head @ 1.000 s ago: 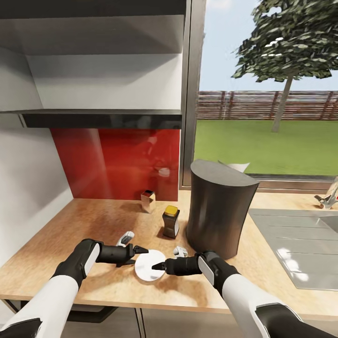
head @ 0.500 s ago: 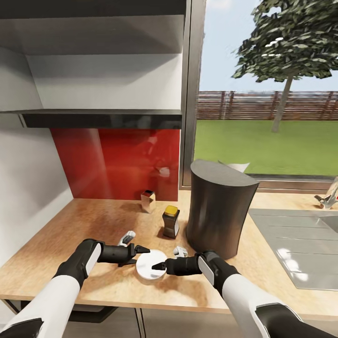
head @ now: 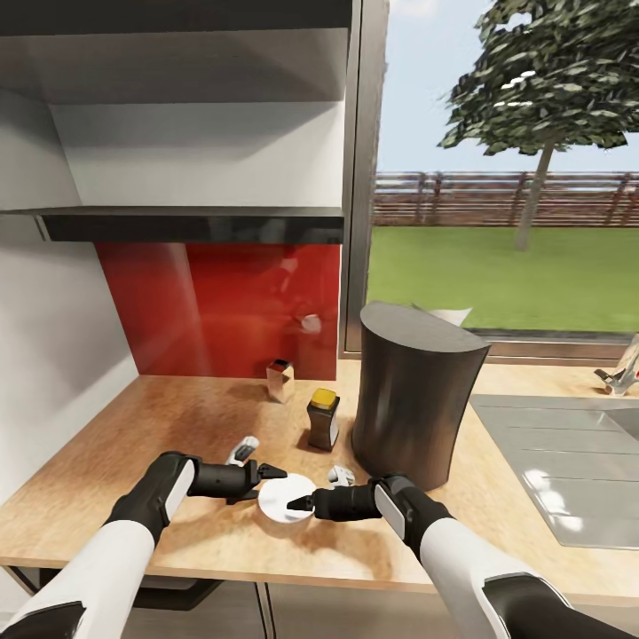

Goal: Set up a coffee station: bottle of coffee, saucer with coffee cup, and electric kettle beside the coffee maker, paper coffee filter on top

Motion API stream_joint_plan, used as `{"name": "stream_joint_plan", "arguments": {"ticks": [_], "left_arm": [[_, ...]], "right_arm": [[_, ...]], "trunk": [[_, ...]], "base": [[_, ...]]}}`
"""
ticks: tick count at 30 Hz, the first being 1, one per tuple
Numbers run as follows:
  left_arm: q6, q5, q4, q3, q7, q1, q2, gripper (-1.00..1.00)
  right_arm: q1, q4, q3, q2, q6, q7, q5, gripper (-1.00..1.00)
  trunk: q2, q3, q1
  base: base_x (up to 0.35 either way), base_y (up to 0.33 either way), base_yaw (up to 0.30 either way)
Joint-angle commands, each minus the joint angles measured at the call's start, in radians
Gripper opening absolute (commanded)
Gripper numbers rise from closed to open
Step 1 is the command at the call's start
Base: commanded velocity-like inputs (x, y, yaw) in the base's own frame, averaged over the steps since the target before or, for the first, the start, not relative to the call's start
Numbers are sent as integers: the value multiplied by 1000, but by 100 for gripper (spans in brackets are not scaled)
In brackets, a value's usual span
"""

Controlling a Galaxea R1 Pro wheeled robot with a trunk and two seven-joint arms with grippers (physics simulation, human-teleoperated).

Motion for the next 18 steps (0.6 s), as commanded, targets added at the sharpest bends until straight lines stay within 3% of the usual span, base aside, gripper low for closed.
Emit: {"name": "stream_joint_plan", "arguments": {"ticks": [1, 18], "left_arm": [[8, 4, -1, 2, 0, -1, -1, 100], [8, 4, -1, 3, 0, -1, -2, 100]], "right_arm": [[-1, 0, 9, 0, 7, -4, -4, 100], [-1, 0, 9, 0, 7, -3, -4, 100]], "trunk": [[-2, -2, 1], [-2, -2, 1]], "base": [[0, 0, 0], [0, 0, 0]]}}
